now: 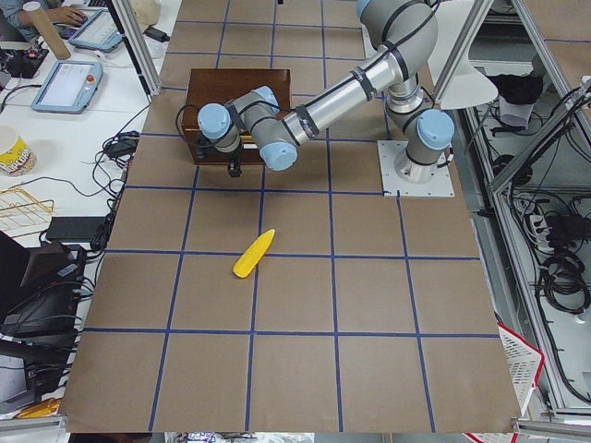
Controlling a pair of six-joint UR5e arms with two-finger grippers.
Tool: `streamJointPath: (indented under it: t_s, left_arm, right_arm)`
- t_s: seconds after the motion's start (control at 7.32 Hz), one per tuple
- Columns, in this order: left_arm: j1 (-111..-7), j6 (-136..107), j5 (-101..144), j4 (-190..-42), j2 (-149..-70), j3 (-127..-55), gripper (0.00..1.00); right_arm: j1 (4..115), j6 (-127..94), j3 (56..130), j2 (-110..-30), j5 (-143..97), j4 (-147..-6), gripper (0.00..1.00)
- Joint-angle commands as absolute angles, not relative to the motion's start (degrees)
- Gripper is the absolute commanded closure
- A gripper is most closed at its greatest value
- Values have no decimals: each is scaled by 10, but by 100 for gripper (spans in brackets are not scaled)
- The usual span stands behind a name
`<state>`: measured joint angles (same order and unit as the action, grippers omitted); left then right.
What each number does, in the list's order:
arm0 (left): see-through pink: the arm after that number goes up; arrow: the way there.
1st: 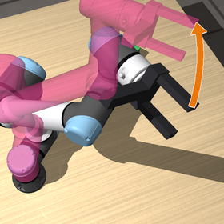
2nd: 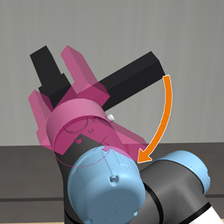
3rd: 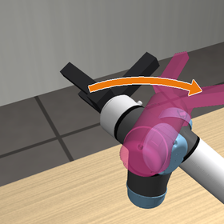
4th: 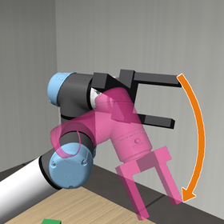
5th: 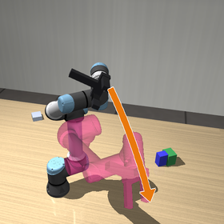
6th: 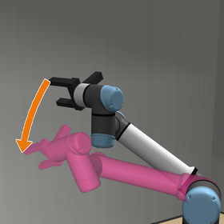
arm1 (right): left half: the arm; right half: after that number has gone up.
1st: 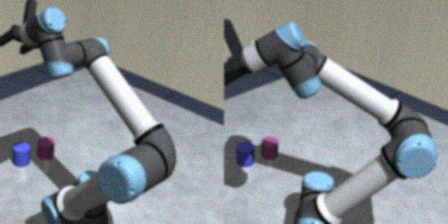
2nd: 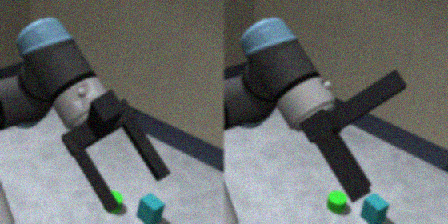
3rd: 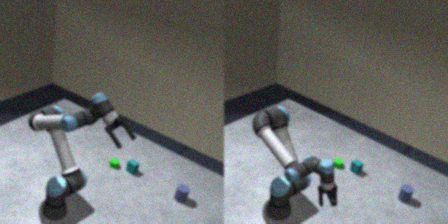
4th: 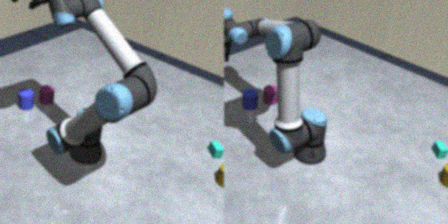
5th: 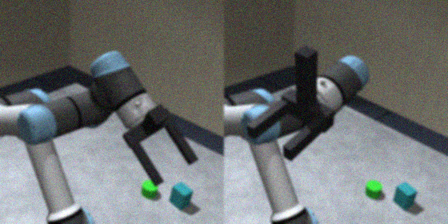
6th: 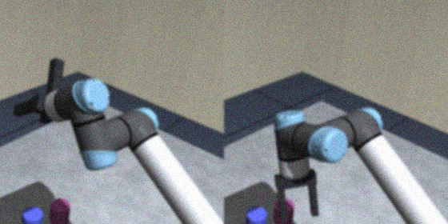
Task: Open drawer and put corn inside
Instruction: 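Close the left gripper on the white drawer handle, then pull the drawer out away from the cabinet with the left gripper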
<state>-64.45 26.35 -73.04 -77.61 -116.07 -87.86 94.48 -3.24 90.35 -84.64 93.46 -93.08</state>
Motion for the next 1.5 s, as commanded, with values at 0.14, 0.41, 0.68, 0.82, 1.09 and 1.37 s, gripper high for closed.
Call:
streamJointPath:
  t_s: [0.14, 0.41, 0.68, 0.82, 1.09, 1.37]
  left_arm:
    - [-644, 264, -743, -771, -1159, -878, 0]
    - [-644, 264, -751, -771, -1160, -875, 0]
    - [-643, 265, -761, -770, -1159, -874, 0]
    - [-643, 264, -784, -758, -1158, -874, 0]
    - [-632, 264, -787, -755, -1158, -875, 0]
    - [-618, 265, -787, -756, -1159, -874, 0]
  right_arm:
    - [945, -33, 904, -846, 935, -931, 0]
    - [945, -33, 904, -846, 935, -931, 0]
    - [945, -33, 904, -846, 935, -931, 0]
    - [945, -33, 904, -846, 935, -931, 0]
    - [945, -33, 904, -846, 935, -931, 0]
    - [945, -33, 904, -846, 935, -931, 0]
